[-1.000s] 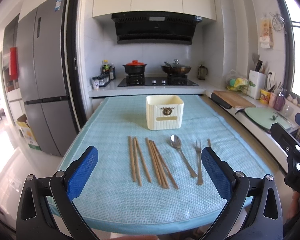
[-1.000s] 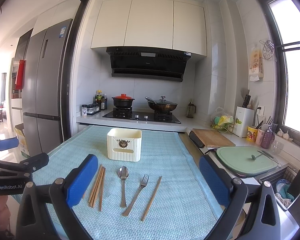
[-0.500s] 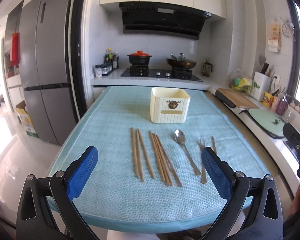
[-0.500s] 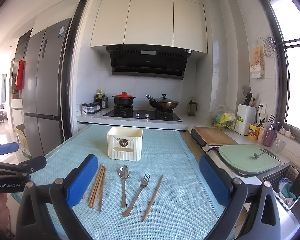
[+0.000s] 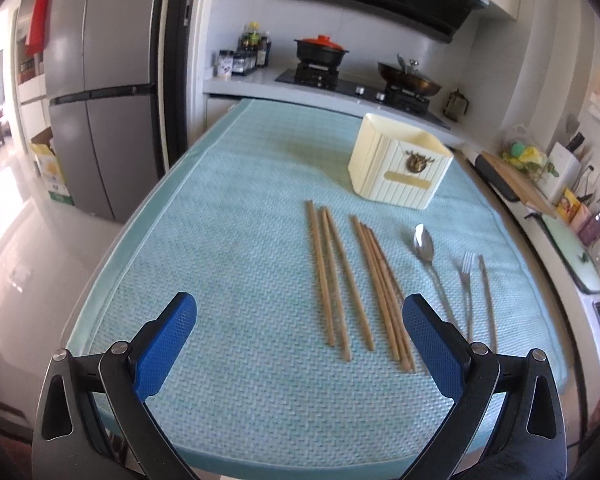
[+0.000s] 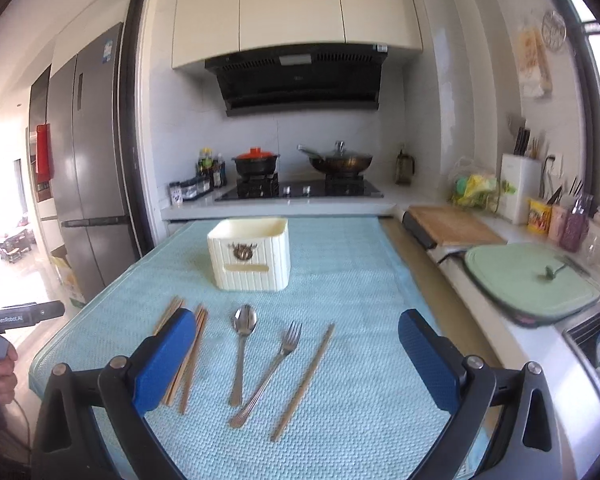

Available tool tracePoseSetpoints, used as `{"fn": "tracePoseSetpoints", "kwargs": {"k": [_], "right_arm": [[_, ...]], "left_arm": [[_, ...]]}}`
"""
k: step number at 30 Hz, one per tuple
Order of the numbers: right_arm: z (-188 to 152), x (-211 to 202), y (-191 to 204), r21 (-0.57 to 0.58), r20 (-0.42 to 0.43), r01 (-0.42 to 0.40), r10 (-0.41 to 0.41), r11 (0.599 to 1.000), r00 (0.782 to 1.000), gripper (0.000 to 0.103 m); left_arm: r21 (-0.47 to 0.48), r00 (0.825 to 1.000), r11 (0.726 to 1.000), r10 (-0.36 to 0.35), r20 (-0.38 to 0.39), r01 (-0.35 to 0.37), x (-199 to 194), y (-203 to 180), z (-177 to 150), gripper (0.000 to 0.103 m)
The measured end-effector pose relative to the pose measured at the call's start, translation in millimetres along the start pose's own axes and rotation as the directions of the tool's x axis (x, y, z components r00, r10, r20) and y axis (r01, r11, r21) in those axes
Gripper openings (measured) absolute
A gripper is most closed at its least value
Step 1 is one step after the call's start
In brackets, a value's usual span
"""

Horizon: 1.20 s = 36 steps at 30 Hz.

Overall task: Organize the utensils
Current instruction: 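Grasp a wooden chopstick with the left gripper while the right gripper grasps the lone chopstick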

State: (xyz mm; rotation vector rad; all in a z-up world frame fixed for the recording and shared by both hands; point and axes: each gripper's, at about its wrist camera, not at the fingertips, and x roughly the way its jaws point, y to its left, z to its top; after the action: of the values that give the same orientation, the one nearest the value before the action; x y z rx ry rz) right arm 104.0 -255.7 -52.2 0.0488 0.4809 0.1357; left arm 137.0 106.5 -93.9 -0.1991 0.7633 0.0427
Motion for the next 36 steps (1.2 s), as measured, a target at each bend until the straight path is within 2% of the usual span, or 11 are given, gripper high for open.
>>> {"fn": "tracePoseSetpoints", "kwargs": {"k": [2,5,7,9,14,17,20,25,30,33,36], "right_arm": [[-12,20,-8,0.036,-0.079,-0.009,0.012,0.999,0.997,0.103],[-28,46,-19,0.044,-0.193,0.059,-0.049,0.997,0.98,0.103],[-36,59,-26,0.035,-0.228,0.11,-0.099,0.993,0.969,0.103],[-41,73,-33,0.039,-0.248,0.128,-0.115,0.991,0.962,0.103],[-41,110,-37,0.058,-0.306,0.089,-0.067,0.994,0.95,0.098],[-39,132,-36,0.083,-0.348,0.065,-0.032,0.994,0.937,0.085],[-36,143,-35,0.106,-0.354,0.052,-0.011,0.993,0.935,0.083],[-37,146,-32,0.086,-0.353,0.053,-0.02,0.995,0.936,0.083],[-37,146,-40,0.089,-0.361,0.074,-0.037,0.993,0.932,0.083],[-38,149,-46,0.093,-0.377,0.084,-0.043,0.992,0.925,0.083],[-41,157,-51,0.104,-0.404,0.083,-0.034,0.991,0.914,0.083]], "left_arm": [[0.025,0.999,1.0,0.02,-0.039,-0.019,18,-1,-2,0.103],[0.068,0.996,0.997,0.047,-0.071,-0.042,40,-5,-3,0.103],[0.071,0.995,0.997,0.043,-0.09,-0.036,54,-6,-2,0.103],[0.058,0.994,0.998,0.022,-0.107,-0.016,68,-6,4,0.103],[0.022,0.988,0.999,-0.02,-0.155,0.024,110,-5,24,0.103],[0.002,0.982,1.0,-0.015,-0.186,0.015,135,-4,35,0.102],[-0.006,0.978,1.0,-0.001,-0.209,0.0,157,-5,44,0.102],[0.037,0.971,0.996,0.084,-0.222,-0.077,193,-7,56,0.102],[0.065,0.957,0.99,0.137,-0.255,-0.124,222,-3,62,0.102],[0.098,0.952,0.985,0.165,-0.257,-0.144,233,-2,63,0.103],[0.111,0.952,0.987,0.146,-0.271,-0.12,237,1,66,0.103]]}}
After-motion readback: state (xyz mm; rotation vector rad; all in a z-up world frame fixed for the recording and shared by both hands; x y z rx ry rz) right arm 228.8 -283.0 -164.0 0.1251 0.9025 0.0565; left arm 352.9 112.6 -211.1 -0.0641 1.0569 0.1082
